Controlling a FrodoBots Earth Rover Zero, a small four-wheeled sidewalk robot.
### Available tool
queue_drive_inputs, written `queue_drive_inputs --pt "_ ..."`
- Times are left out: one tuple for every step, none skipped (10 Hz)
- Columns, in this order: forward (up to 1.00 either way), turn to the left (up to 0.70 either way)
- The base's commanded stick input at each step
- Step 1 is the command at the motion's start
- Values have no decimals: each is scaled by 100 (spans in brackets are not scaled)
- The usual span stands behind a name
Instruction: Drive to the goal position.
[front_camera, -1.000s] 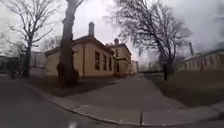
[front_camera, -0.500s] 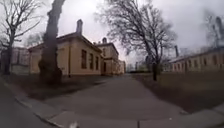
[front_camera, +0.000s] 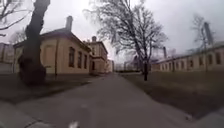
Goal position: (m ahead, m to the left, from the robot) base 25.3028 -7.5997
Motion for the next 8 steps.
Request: queue_drive_inputs --pt "100 0" --pt "100 0" --pt "100 0" --pt "100 0" --pt "100 0" --pt "100 0" --pt "100 0" --pt "100 0"
